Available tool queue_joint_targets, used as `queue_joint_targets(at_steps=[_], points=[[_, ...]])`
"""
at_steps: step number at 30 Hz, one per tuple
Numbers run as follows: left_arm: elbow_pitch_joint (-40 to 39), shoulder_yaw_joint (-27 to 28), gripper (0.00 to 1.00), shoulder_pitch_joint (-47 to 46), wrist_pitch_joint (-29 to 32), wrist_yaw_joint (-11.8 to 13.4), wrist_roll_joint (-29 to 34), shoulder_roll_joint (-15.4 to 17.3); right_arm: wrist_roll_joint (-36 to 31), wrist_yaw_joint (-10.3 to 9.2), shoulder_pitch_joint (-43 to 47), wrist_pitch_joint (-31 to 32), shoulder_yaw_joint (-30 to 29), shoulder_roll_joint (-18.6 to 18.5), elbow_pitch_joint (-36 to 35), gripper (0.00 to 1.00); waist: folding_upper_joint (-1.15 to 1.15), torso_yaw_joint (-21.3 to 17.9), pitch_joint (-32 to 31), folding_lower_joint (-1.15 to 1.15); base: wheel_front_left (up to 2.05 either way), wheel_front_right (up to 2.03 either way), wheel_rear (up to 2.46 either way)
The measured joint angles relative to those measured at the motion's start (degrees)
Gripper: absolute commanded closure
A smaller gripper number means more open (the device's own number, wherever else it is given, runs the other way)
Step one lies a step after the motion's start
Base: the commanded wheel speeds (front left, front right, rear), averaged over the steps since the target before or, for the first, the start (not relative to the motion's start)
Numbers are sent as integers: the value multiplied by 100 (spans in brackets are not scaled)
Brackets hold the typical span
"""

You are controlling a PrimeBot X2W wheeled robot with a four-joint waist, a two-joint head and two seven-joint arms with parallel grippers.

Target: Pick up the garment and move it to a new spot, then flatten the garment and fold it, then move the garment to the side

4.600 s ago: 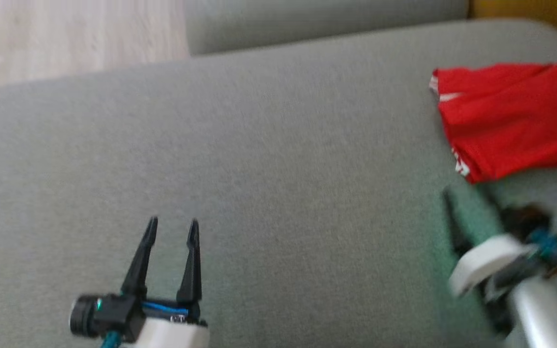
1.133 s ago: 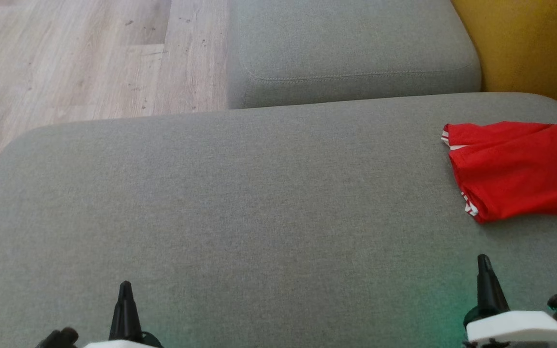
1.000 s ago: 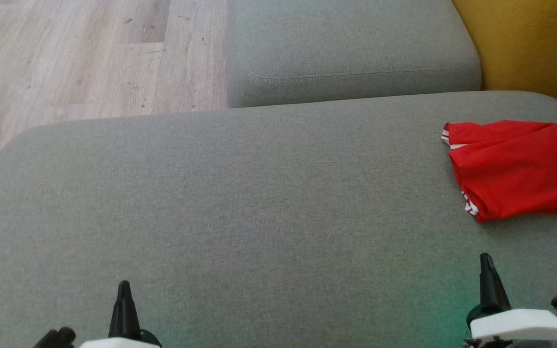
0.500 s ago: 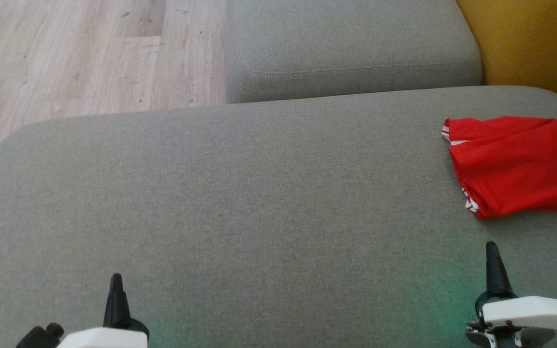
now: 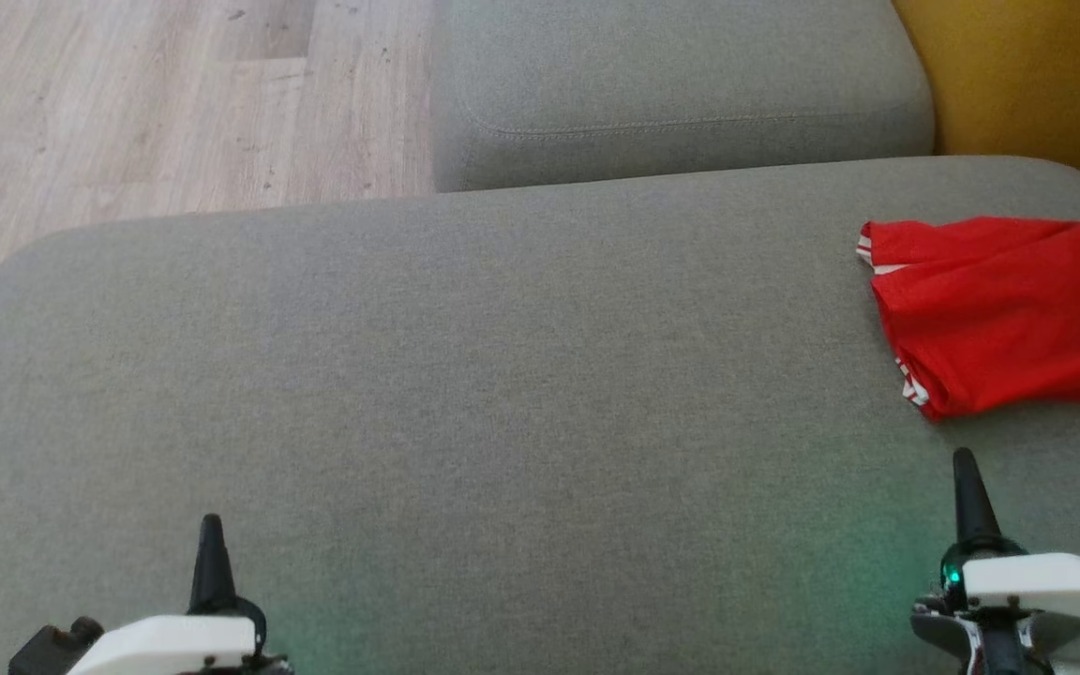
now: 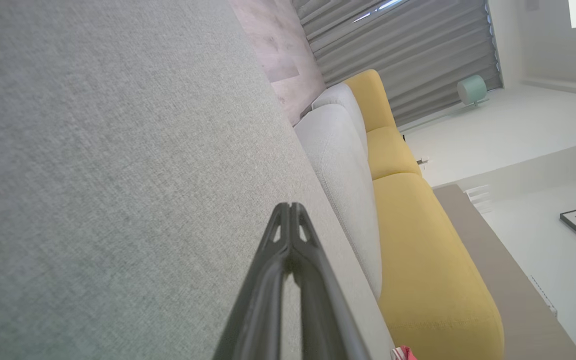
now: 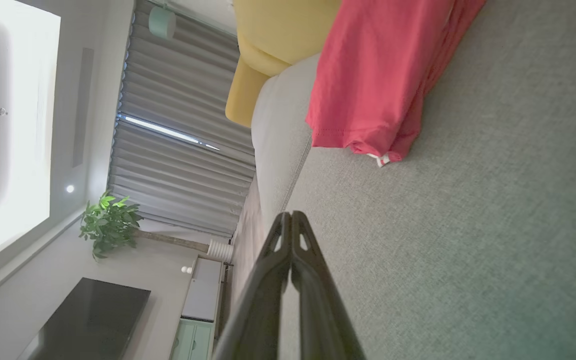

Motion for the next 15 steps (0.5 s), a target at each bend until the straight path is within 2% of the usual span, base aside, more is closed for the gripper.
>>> queue_joint_targets(at_steps=[15], points=[[76,201,100,-230,247,-102,-907,-1,905,0,-188,204,-146,-3,-1,100,0,-20,82,0,0,0,0]])
